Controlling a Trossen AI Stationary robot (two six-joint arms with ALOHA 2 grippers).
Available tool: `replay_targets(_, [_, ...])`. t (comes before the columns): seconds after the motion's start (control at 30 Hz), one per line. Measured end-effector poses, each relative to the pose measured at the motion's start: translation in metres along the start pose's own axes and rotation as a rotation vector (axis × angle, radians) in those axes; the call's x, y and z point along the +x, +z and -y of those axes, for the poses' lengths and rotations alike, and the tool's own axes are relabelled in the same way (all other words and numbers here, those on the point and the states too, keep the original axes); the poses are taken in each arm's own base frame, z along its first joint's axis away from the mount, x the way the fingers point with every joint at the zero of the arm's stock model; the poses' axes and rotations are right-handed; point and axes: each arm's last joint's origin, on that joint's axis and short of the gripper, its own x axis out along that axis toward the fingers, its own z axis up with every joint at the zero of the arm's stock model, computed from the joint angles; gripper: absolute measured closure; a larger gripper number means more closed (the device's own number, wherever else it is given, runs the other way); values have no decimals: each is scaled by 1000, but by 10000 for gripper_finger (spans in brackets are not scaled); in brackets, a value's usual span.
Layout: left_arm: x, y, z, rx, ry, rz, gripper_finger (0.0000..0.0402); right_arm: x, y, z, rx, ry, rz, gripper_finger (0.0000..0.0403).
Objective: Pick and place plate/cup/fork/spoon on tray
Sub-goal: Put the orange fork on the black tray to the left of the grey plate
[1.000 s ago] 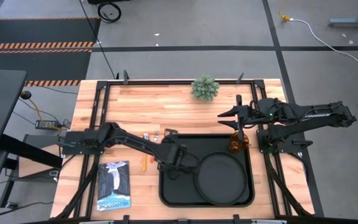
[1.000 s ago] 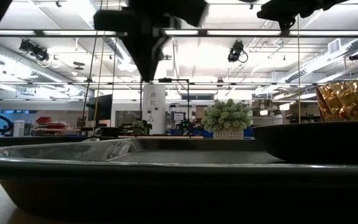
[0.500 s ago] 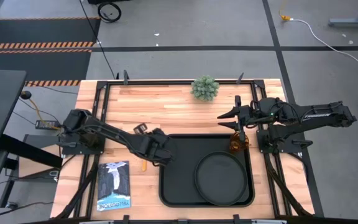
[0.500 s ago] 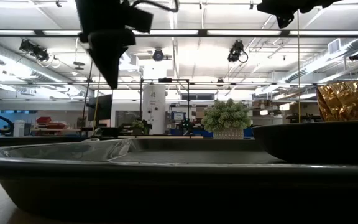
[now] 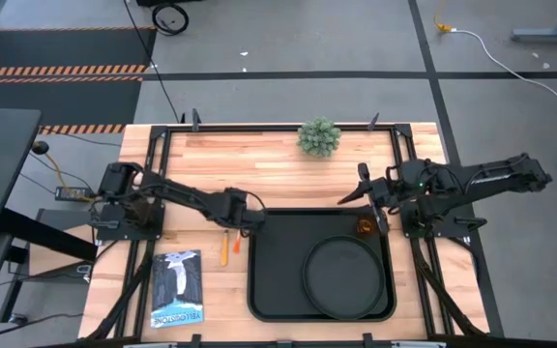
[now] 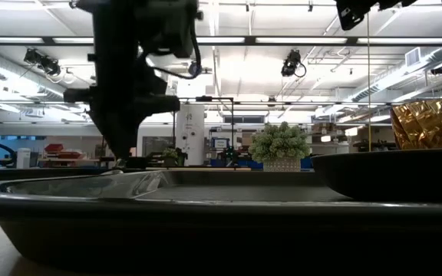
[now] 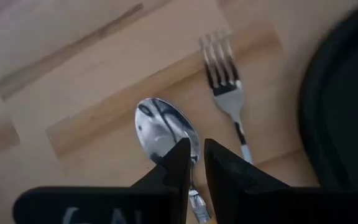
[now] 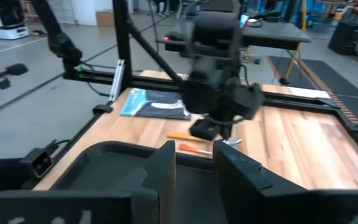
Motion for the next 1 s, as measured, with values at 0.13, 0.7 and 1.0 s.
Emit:
replay_targets(0.13, [8,14,-4,-77,-68,-83,347,3,-7,-4,-4,21,-2,289])
replay_targets(0.7, [14,25,-1,-230,-200,-203,302,1,-11,-7,-5,66,-2,289])
replay_targets(1.0, [25,22,1,-220,-183,-195,284,0,-10,-14,1,103,2,289])
